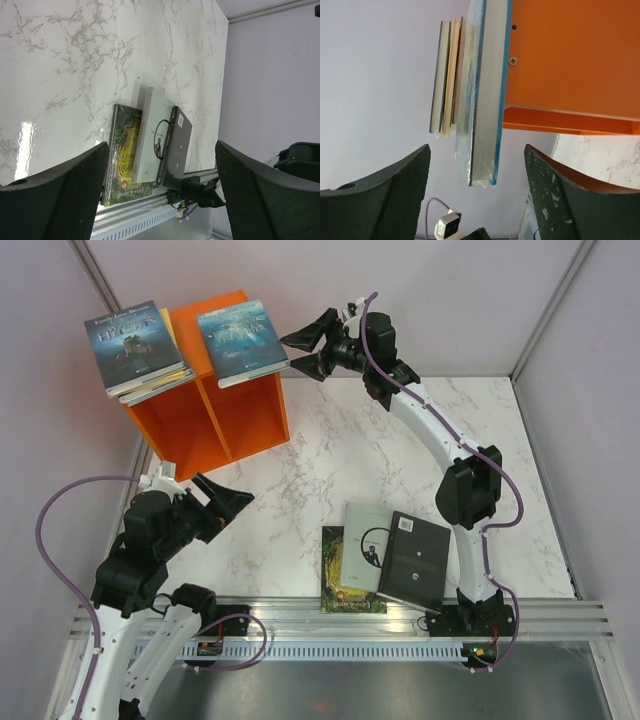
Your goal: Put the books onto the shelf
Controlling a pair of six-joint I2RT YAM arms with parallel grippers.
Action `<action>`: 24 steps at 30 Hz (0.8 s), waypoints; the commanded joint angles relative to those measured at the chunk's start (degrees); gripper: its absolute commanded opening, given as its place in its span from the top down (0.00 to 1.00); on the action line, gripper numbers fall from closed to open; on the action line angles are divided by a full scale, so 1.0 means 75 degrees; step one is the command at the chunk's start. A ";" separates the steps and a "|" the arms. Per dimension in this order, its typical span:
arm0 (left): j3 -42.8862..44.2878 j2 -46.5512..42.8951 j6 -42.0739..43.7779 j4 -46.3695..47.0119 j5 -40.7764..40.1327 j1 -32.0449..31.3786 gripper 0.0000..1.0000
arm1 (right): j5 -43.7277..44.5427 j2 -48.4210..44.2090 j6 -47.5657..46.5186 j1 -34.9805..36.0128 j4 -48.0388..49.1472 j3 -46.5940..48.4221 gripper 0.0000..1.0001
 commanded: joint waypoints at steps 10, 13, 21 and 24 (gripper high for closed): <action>-0.0399 -0.0172 -0.0146 -0.0047 -0.0179 -0.0004 0.13 | -0.0697 -0.0945 -0.0253 0.0074 0.0328 -0.0816 0.49; -0.0469 -0.0184 -0.0193 -0.0047 -0.0167 -0.0004 0.13 | -0.0767 -0.0957 -0.0241 0.0074 0.0328 -0.0840 0.59; -0.0505 -0.0207 -0.0217 -0.0047 -0.0249 -0.0015 0.14 | -0.0838 -0.0676 0.0028 0.0086 0.0433 -0.0407 0.76; -0.0516 -0.0219 -0.0216 -0.0059 -0.0273 -0.0004 0.14 | -0.0814 -0.0466 0.0157 0.0086 0.0515 -0.0137 0.78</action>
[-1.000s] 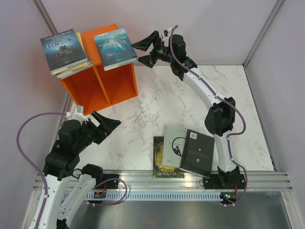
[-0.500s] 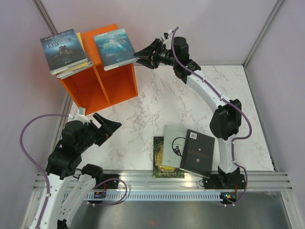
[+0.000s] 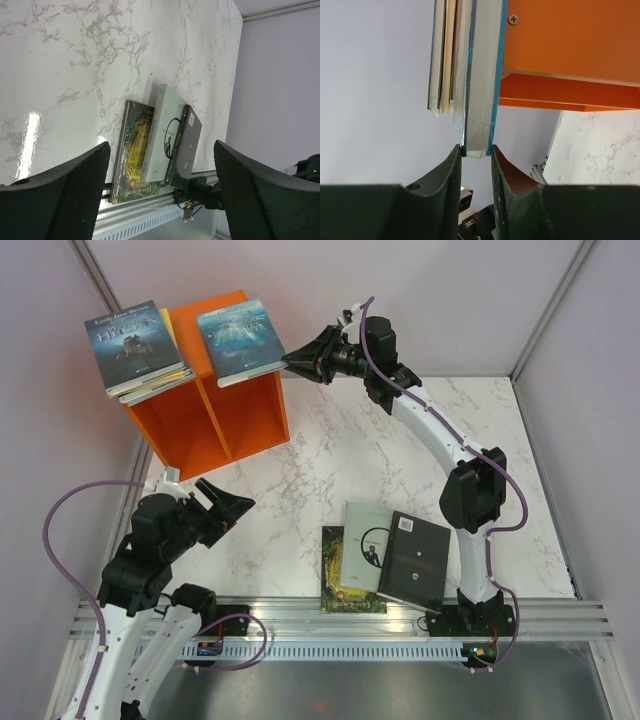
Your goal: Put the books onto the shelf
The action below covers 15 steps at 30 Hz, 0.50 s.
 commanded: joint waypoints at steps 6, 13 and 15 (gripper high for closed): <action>0.0017 -0.0120 -0.0103 -0.0050 -0.0174 -0.0004 0.14 | 0.0064 0.0762 0.0497 0.0095 0.0632 0.1696 0.79; 0.0193 -0.0132 0.0003 -0.0237 -0.0267 -0.0004 0.14 | 0.0275 0.1548 0.0954 0.0259 0.0937 0.2403 0.79; 0.0239 -0.0132 0.0050 -0.0308 -0.0303 -0.0004 0.14 | 0.0310 0.1618 0.0978 0.0282 0.1031 0.2403 0.77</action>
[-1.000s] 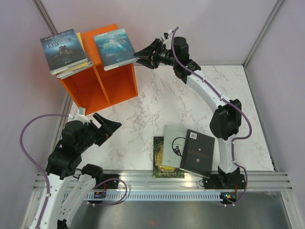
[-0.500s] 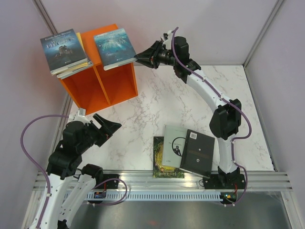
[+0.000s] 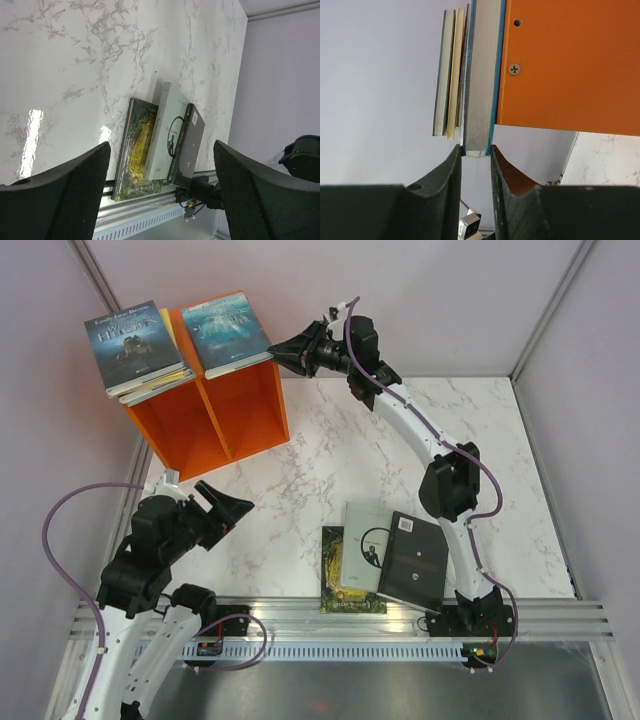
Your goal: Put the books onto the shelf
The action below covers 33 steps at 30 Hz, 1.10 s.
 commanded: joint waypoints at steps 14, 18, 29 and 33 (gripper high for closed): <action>0.0029 0.0500 0.0258 0.0330 0.0232 -0.0004 0.13 | -0.0275 -0.2417 -0.0684 -0.1232 0.1138 -0.2835 0.02; -0.0496 0.0793 0.0164 0.1243 0.1051 -0.0004 0.13 | -0.0380 -0.3972 -0.1352 -0.1831 0.0753 -0.4811 0.02; -0.1870 0.3868 -0.0199 0.5088 0.2788 -0.1537 0.17 | 0.1471 -0.7303 -0.4623 -0.2301 -0.4170 -0.9674 0.02; -0.1671 0.5314 -0.0222 0.6049 0.2612 -0.2358 0.20 | 0.1307 -0.7891 -0.4693 -0.2336 -0.4264 -1.0688 0.02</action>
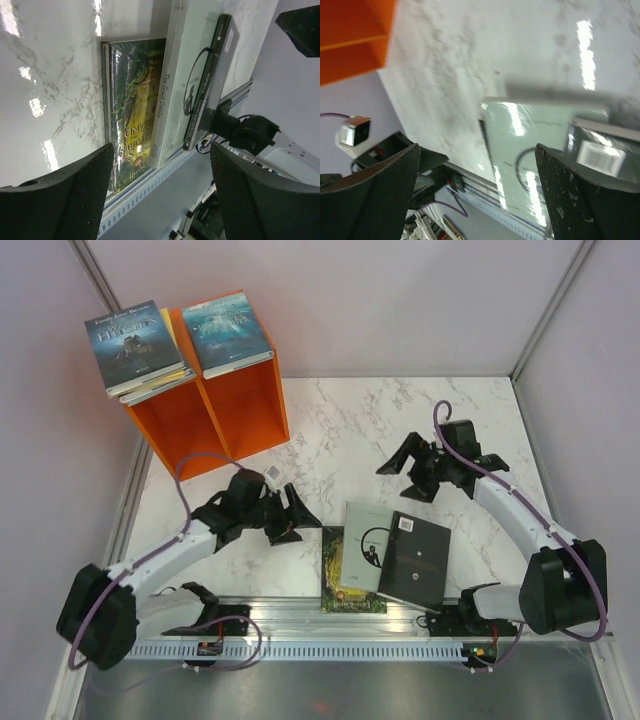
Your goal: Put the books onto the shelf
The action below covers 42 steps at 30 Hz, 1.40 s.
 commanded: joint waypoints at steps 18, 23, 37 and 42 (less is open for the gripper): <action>0.0573 0.4356 -0.0844 0.4414 0.0442 -0.2091 0.28 | 0.0601 -0.1963 -0.1167 -0.0098 -0.2381 -0.0932 0.02; 0.0457 0.4965 -0.1264 0.5384 0.0582 -0.2290 0.43 | 0.0589 -0.1964 -0.1179 -0.0110 -0.2499 -0.0908 0.02; -0.0377 0.4009 -0.2185 0.6619 0.0724 -0.1684 0.98 | -0.0605 -0.1729 -0.1238 -0.0110 -0.1646 -0.0358 0.02; 0.0151 0.1559 -0.1441 0.4263 0.0184 -0.0746 0.98 | -0.1343 -0.1682 -0.0688 -0.0098 -0.0778 -0.0532 0.02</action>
